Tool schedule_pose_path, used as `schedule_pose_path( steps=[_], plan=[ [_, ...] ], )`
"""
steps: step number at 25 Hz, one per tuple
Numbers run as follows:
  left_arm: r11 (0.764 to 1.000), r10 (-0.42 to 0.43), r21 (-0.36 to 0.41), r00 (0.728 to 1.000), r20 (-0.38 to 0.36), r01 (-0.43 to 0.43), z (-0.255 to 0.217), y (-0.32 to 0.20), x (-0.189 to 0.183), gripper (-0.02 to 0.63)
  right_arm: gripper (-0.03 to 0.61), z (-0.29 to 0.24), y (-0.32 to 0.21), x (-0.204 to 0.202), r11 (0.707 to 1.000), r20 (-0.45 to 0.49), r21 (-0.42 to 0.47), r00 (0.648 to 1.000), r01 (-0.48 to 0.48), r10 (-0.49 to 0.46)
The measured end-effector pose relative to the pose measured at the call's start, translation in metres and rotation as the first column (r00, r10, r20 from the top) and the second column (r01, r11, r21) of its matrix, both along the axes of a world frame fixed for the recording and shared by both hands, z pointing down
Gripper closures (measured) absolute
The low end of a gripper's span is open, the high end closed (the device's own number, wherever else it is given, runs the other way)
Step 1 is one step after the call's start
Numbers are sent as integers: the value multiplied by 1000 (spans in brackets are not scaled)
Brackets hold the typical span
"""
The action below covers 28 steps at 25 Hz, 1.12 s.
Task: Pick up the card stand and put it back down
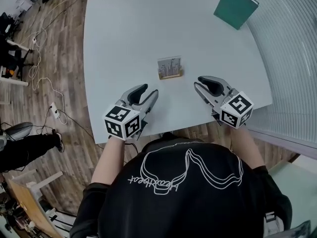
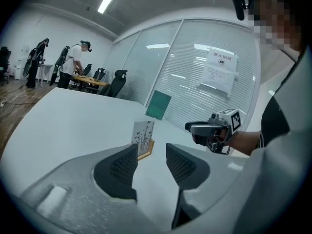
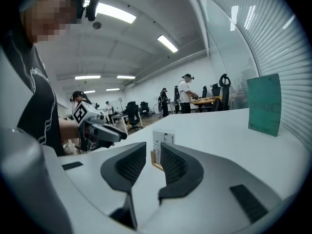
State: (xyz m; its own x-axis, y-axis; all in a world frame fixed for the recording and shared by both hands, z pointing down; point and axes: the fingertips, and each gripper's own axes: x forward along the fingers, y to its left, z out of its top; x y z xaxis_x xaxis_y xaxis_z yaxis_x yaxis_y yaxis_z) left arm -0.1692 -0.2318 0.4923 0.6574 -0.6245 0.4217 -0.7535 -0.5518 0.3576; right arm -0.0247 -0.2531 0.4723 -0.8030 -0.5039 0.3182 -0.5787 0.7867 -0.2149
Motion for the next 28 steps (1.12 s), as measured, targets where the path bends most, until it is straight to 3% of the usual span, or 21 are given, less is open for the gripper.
schedule_pose_path(
  steps=[5, 11, 18, 28],
  plan=[
    [999, 39, -21, 997, 68, -38, 33, -36, -3, 434, 423, 53, -32, -8, 997, -267, 55, 963, 51, -34],
    [995, 100, -29, 988, 114, -97, 59, -62, 4, 434, 414, 98, -60, -16, 998, -378, 13, 924, 61, -52],
    [989, 143, -51, 982, 122, -138, 83, -75, 13, 436, 414, 124, -73, -23, 998, -327, -53, 943, 46, -61],
    [981, 187, -63, 976, 110, -181, 94, -83, 25, 436, 448, 123, -81, -41, 997, -280, -51, 957, 65, -76]
  ],
)
